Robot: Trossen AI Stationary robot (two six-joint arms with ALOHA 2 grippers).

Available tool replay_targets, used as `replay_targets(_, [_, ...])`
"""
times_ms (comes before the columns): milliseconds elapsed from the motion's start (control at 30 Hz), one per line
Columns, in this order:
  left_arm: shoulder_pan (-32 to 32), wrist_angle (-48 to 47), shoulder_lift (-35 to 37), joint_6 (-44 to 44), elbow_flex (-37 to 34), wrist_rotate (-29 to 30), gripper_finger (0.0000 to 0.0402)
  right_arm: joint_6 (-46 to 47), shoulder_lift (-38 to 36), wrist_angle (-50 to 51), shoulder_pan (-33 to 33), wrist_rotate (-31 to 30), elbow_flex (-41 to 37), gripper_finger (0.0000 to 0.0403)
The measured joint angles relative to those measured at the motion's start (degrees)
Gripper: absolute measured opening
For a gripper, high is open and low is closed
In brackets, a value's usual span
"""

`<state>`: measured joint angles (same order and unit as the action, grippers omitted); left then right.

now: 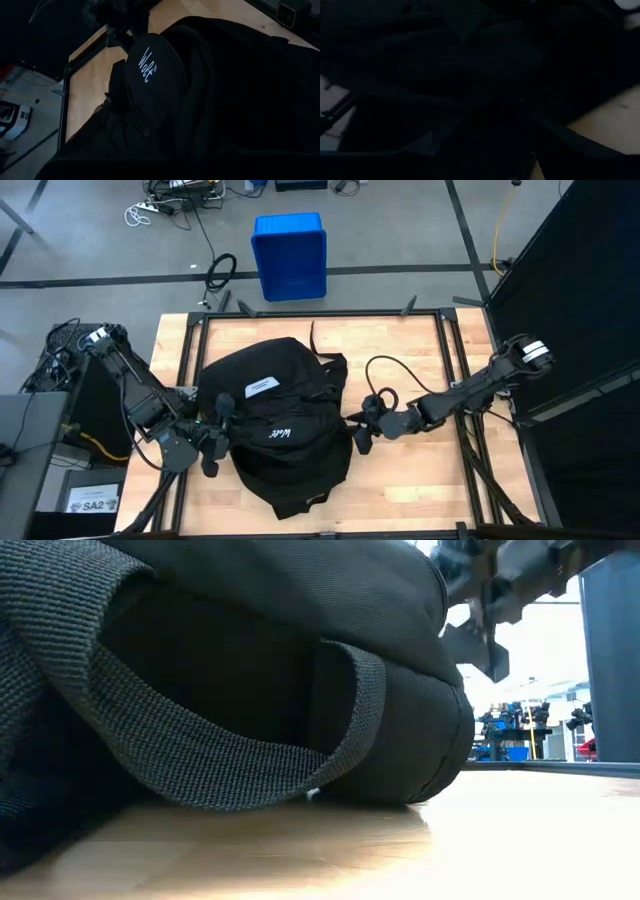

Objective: Unpack backpack
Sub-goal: Open the black backpack

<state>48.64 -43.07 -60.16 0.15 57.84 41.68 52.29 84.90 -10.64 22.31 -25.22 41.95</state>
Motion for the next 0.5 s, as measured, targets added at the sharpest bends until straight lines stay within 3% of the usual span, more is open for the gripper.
replay_targets(267, [-1.85, -0.09, 0.0, -0.61, 0.0, 0.95, 0.0037, 1.95, 5.66, 0.03, -2.64, 8.75, 1.5, 0.0191])
replay_targets(500, [-3.67, -0.05, 0.03, 4.16, 2.39, 1.99, 0.0106, 2.81, 5.76, 1.59, -3.02, 7.68, 1.47, 0.0151])
